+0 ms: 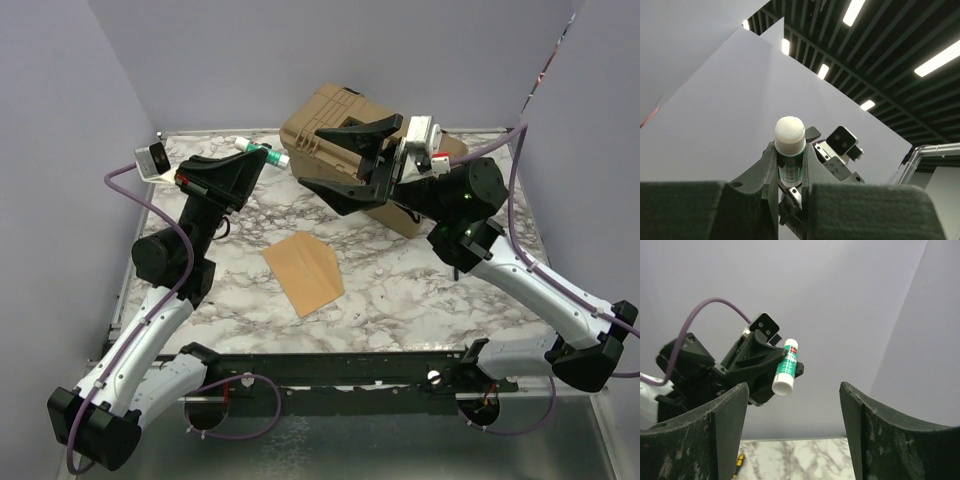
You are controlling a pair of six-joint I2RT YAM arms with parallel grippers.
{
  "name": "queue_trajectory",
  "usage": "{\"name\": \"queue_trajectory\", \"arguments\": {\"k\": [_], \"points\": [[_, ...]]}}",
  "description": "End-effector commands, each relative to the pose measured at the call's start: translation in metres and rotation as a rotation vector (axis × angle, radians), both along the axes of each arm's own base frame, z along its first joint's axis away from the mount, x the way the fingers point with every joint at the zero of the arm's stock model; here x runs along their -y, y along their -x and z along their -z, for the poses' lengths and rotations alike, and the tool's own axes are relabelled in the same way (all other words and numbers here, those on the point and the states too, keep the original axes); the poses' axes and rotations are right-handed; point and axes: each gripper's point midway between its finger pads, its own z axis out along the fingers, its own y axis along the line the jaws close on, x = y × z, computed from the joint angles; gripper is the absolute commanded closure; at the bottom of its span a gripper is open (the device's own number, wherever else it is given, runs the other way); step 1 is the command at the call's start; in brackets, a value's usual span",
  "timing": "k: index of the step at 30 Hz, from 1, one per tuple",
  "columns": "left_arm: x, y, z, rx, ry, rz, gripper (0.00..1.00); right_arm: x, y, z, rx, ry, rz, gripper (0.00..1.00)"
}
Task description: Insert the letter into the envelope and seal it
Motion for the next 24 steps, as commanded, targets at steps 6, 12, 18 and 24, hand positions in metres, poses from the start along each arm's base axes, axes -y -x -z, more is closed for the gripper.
{"name": "queue_trajectory", "arguments": {"k": [6,12,18,24], "points": [[-0.001,-0.001,-0.011,-0.071,0.040,0.059,1.00,-0.023,-0.012,0.003,0.236,0.091,0.076,0.23],[0.000,-0.005,-0.006,-0.096,0.027,0.055,1.00,-0.037,-0.016,0.003,0.214,0.092,0.092,0.29],[0.002,-0.008,-0.008,-0.110,0.017,0.056,1.00,-0.044,-0.021,0.004,0.214,0.095,0.132,0.32],[0.002,-0.008,-0.009,-0.117,0.020,0.061,1.00,-0.051,-0.026,0.010,0.220,0.116,0.151,0.46]]}}
